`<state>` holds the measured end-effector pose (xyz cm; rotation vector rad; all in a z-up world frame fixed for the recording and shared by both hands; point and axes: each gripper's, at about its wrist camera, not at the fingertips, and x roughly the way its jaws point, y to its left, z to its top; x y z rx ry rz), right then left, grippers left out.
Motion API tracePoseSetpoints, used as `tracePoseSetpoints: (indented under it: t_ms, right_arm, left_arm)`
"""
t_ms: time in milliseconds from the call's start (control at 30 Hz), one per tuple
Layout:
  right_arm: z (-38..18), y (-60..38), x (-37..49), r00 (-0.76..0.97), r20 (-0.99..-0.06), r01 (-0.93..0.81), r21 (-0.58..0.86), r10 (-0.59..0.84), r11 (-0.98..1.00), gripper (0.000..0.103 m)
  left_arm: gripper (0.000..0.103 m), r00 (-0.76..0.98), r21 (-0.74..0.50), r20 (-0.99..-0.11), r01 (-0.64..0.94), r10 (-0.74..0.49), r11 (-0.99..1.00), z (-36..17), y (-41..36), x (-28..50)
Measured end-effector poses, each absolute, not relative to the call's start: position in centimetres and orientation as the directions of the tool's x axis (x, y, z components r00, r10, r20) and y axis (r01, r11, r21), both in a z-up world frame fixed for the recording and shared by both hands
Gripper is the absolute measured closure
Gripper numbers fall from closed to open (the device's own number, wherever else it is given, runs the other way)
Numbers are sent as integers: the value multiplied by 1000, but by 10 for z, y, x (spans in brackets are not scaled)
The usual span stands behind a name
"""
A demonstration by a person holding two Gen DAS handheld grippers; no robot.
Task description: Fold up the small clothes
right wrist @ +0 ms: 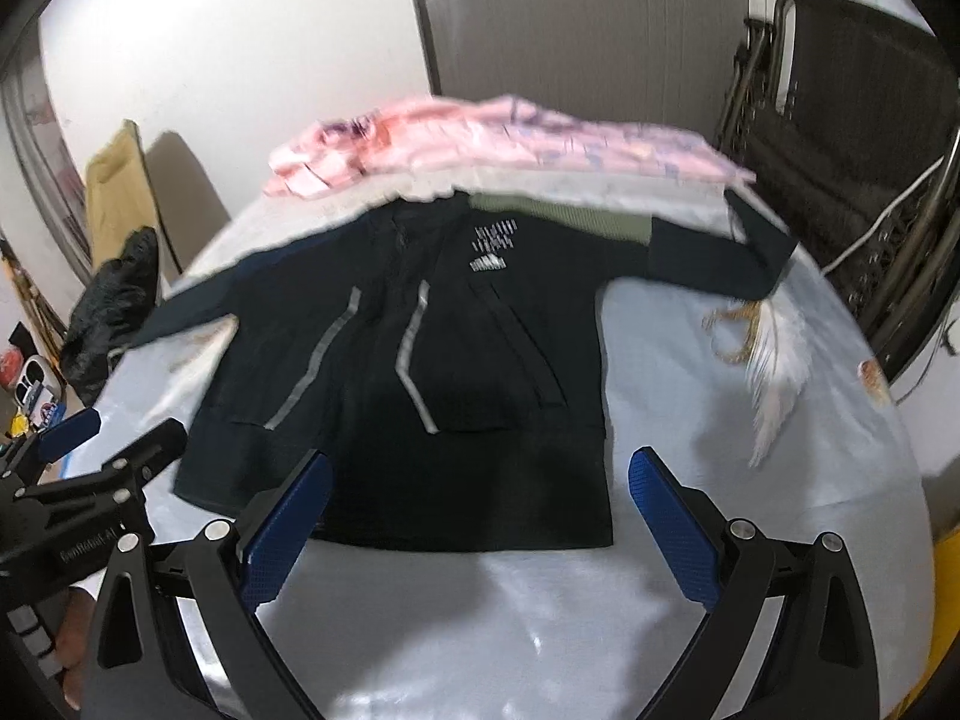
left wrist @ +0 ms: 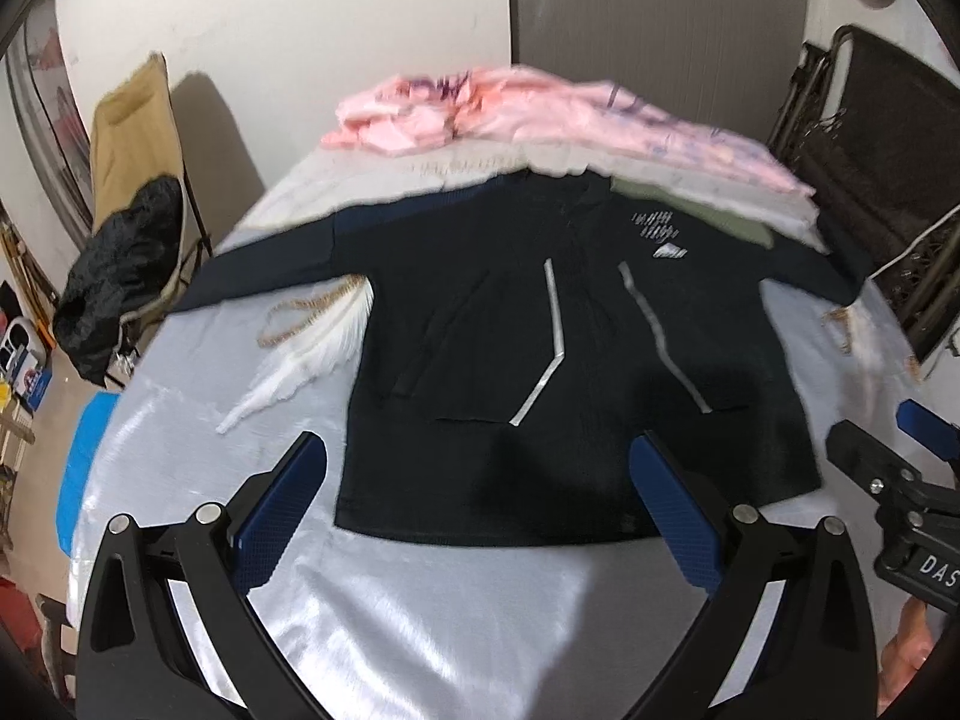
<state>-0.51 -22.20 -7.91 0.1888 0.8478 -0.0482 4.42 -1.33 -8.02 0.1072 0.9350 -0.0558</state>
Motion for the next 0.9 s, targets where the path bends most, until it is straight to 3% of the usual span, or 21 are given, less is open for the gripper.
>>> tracePoseSetpoints:
  t_ms: [267, 367, 567, 833, 900]
  right_arm:
    - [-105, -267, 80, 654, -749, 179, 17, -106, 984, 3]
    - [-126, -287, 107, 571, -820, 167, 138, 18, 976, 4]
    - [-163, -283, 132, 483, -874, 124, 124, 49, 985, 4]
    - [-151, -308, 190, 554, -828, 125, 181, 83, 976, 4]
    - [-162, -315, 209, 531, -845, 151, 163, 59, 975, 12]
  left_arm:
    - [5, 508, 155, -858, 109, 79, 982, -134, -32, 118]
    - [5, 478, 166, -873, 98, 100, 981, -153, -39, 145]
    - [4, 472, 175, -875, 101, 108, 979, -169, -44, 175]
    - [4, 502, 155, -860, 84, 93, 984, -153, -45, 229]
    - [4, 492, 154, -865, 73, 98, 985, -161, -46, 244]
